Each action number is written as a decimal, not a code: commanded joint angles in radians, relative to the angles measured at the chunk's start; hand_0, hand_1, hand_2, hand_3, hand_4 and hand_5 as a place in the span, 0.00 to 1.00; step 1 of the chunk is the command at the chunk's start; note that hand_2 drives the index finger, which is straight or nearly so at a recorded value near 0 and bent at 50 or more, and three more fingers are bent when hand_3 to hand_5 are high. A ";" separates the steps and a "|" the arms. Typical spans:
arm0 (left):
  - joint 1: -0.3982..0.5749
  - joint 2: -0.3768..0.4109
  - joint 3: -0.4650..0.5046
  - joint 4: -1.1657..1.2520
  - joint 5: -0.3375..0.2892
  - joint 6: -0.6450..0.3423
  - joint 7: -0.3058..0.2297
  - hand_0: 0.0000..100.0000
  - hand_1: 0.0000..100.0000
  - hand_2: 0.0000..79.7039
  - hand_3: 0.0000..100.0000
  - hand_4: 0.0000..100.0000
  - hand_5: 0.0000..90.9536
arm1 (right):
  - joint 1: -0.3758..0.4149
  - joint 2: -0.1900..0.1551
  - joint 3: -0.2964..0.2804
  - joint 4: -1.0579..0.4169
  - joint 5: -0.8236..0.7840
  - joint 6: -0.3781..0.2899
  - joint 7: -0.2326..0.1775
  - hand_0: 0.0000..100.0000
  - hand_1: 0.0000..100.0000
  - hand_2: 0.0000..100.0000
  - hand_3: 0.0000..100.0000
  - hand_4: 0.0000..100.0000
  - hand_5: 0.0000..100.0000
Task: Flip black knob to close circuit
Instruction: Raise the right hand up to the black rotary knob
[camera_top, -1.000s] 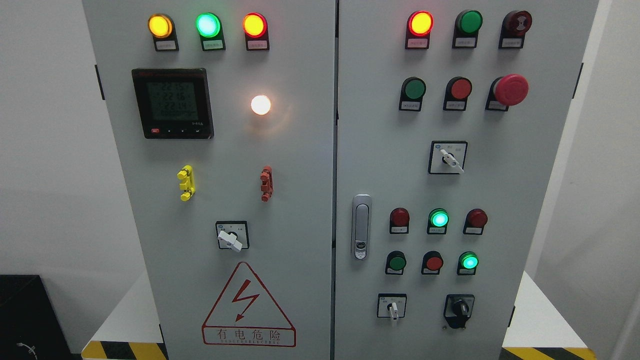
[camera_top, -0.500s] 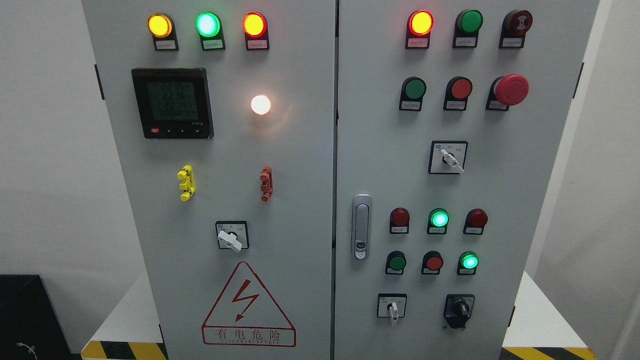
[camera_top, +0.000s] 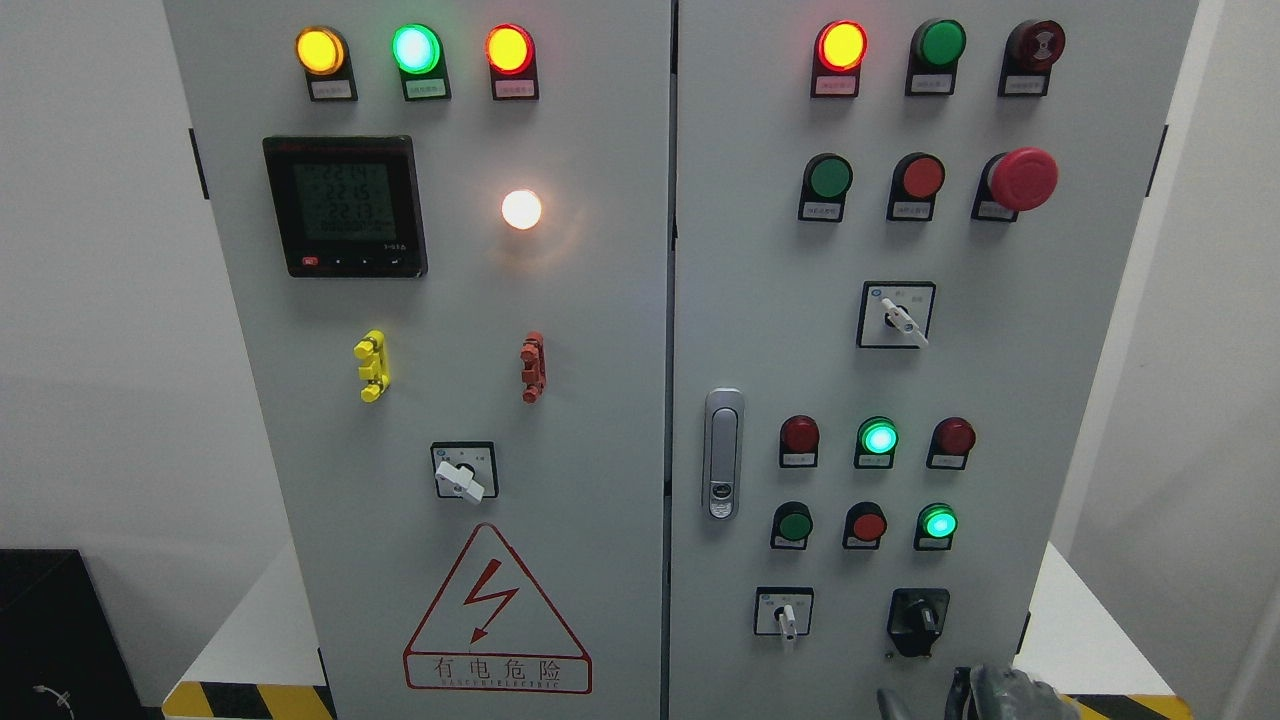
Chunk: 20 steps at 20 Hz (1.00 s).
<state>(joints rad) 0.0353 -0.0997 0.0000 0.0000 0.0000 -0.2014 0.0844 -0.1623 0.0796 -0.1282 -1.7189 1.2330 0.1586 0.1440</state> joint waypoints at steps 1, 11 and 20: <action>0.000 0.000 -0.020 0.022 -0.021 0.000 0.000 0.00 0.00 0.00 0.00 0.00 0.00 | -0.060 0.000 0.012 0.044 0.039 0.010 0.000 0.00 0.10 0.77 0.97 0.79 0.78; 0.000 0.000 -0.020 0.022 -0.021 0.000 0.000 0.00 0.00 0.00 0.00 0.00 0.00 | -0.068 -0.004 0.004 0.032 0.060 0.027 0.000 0.00 0.11 0.76 0.97 0.79 0.78; 0.000 0.000 -0.020 0.023 -0.021 0.000 0.000 0.00 0.00 0.00 0.00 0.00 0.00 | -0.071 -0.023 0.004 0.025 0.089 0.022 -0.001 0.00 0.15 0.76 0.97 0.79 0.78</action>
<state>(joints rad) 0.0353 -0.0997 0.0000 0.0000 0.0000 -0.2014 0.0842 -0.2300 0.0722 -0.1238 -1.6925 1.3060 0.1851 0.1449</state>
